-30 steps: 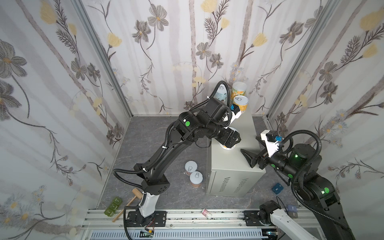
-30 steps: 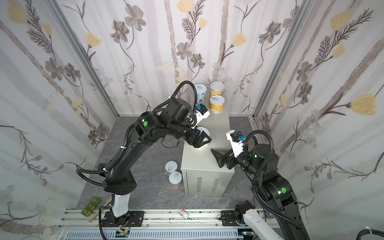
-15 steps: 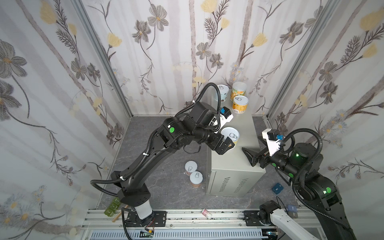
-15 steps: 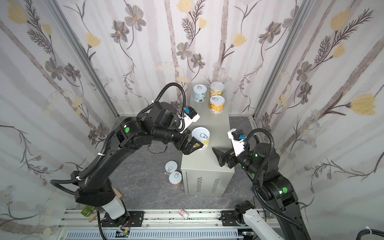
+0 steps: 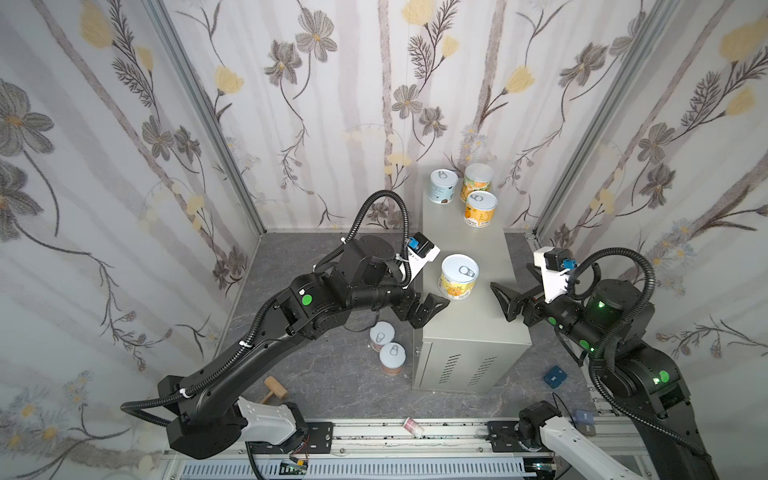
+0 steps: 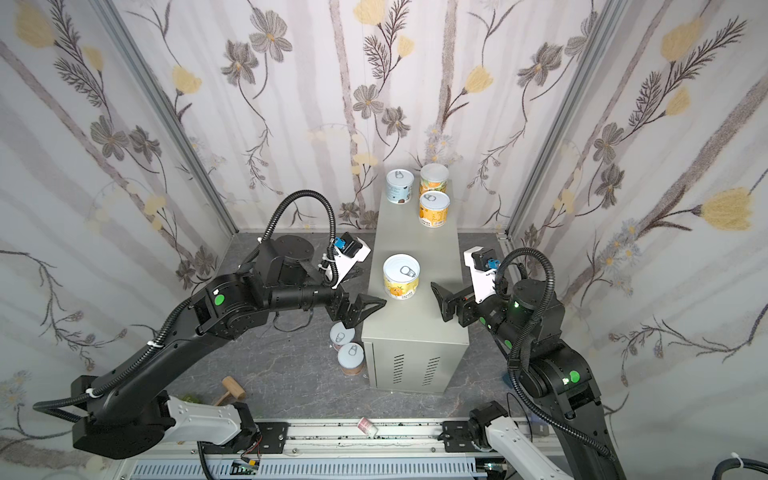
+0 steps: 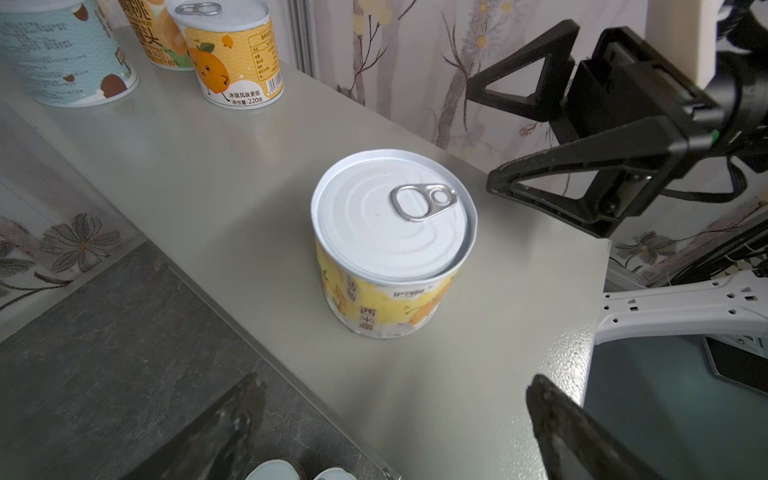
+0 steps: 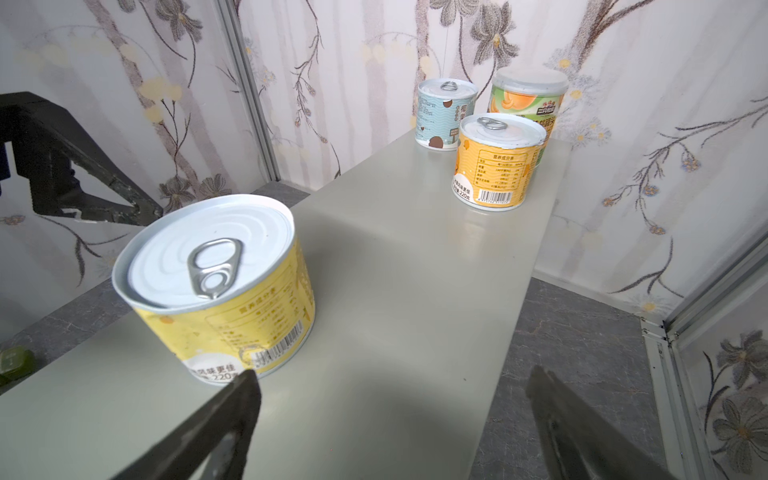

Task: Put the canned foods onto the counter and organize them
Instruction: 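Lower the yellow-labelled can onto the cabinet top and open the left gripper, then regrasp the yellow-labelled can with the left gripper and push it toward the other cans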

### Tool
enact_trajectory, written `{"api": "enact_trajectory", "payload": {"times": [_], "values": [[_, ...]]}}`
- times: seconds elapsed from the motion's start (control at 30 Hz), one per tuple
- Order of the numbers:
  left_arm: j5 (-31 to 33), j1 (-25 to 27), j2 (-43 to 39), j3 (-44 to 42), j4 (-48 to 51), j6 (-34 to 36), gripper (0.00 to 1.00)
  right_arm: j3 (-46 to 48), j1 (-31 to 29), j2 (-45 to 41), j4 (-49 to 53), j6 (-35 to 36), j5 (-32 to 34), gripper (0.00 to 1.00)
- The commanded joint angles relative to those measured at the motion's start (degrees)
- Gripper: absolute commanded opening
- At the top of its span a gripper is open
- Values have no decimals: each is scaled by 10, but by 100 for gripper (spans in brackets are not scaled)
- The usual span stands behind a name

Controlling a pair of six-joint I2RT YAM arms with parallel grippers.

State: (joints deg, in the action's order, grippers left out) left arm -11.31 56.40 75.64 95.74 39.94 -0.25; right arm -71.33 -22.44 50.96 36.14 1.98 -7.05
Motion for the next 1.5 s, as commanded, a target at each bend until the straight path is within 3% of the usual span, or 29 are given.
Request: {"api": "enact_trajectory", "payload": {"times": [0.0, 0.3, 0.87, 1.13, 1.47], "values": [[2, 0, -4, -13, -68, 5, 100, -11, -1, 6, 4, 5, 0, 100], [23, 1, 34, -3, -115, -11, 98, -17, -1, -10, 14, 17, 15, 100], [-4, 2, 101, 36, -136, -18, 90, -6, -1, -22, 22, 33, 23, 100], [32, -5, 117, 45, -146, -13, 71, -1, 0, -23, 19, 35, 26, 100], [50, -56, 144, 47, -178, 15, 68, 6, 0, -24, 15, 35, 32, 100]]}}
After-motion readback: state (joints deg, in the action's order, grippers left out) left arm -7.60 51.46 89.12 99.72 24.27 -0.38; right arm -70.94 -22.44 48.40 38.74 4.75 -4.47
